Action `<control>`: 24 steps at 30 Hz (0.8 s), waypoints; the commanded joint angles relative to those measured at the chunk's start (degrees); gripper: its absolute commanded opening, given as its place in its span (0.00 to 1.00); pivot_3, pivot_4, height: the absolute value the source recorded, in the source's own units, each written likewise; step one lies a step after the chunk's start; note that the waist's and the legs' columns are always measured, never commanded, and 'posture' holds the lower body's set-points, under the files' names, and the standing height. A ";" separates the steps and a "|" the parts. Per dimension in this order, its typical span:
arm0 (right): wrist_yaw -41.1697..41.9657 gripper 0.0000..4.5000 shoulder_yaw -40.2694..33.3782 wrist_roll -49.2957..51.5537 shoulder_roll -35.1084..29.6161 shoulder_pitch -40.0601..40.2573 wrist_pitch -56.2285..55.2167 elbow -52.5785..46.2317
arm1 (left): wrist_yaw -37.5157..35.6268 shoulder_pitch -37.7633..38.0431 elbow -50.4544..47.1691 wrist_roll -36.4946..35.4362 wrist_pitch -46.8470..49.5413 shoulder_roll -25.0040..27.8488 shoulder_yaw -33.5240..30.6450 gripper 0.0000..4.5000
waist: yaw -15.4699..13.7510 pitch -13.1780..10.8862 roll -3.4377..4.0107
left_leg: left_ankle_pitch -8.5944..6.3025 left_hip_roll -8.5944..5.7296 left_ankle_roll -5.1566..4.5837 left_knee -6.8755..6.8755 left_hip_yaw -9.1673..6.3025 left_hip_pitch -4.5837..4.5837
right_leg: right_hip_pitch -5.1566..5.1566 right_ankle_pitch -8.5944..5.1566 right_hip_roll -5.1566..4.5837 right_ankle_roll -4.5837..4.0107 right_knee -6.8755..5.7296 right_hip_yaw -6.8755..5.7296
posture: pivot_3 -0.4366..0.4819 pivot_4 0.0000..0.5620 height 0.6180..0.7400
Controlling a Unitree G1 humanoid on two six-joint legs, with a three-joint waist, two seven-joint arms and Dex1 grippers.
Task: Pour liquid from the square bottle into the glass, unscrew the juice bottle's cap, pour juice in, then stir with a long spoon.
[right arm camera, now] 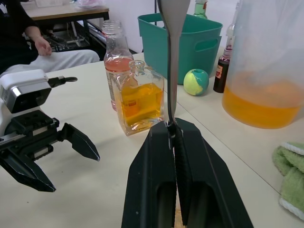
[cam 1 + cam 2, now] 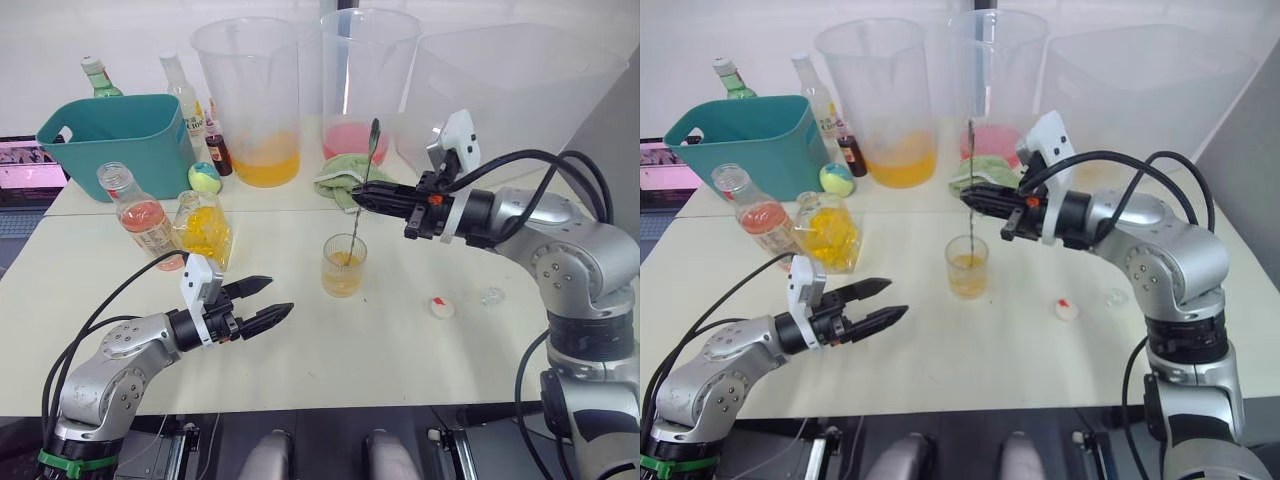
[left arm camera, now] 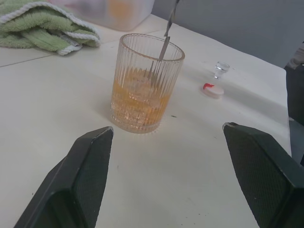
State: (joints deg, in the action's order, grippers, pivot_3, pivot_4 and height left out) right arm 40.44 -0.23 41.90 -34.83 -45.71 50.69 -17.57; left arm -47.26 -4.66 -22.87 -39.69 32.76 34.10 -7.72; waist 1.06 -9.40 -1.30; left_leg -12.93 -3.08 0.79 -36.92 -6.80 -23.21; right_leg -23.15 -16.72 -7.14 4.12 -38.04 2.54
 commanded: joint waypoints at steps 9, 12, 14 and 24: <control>-4.07 0.00 -3.15 0.17 4.76 -0.85 -3.82 -0.99 | -1.16 0.67 -1.28 -0.40 -1.19 0.60 -1.07 0.87 | -0.03 0.00 0.00 | 0.01 0.00 0.01 -0.01 -0.01 0.00 | 0.00 0.00 0.00 -0.01 -0.01 0.00 | 0.48 0.27 0.98; -4.28 0.00 -1.97 -3.20 5.13 0.28 -6.91 0.50 | -1.42 0.77 -1.22 -0.29 -1.32 0.63 -0.96 0.87 | -0.01 0.00 0.00 | 0.01 -0.01 0.01 0.00 0.00 0.00 | -0.01 0.00 0.00 -0.01 -0.02 0.00 | 0.48 0.27 0.98; -4.00 0.00 -1.86 -3.93 5.07 0.45 -7.52 0.88 | -1.53 0.78 -1.22 -0.31 -1.32 0.63 -0.97 0.87 | -0.02 0.00 0.00 | 0.01 -0.01 0.02 -0.01 0.01 0.00 | -0.01 0.00 0.00 -0.01 -0.01 0.00 | 0.48 0.27 0.98; 2.96 0.00 0.00 -2.68 -1.93 0.80 -2.12 -1.15 | -1.84 0.85 -1.12 -0.34 -1.34 0.61 -1.04 0.87 | -0.08 0.00 0.00 | 0.04 -0.01 0.06 -0.01 0.01 0.00 | 0.01 0.00 -0.01 -0.01 -0.01 0.00 | 0.48 0.27 0.98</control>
State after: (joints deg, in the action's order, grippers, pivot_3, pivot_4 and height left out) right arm 42.44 -0.18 37.52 -36.09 -44.45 47.71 -16.16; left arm -48.55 -3.88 -22.85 -39.61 32.58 34.21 -7.80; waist 0.99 -9.40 -1.29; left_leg -12.89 -3.08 0.85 -36.93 -6.80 -23.21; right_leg -23.15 -16.72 -7.14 4.11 -38.05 2.54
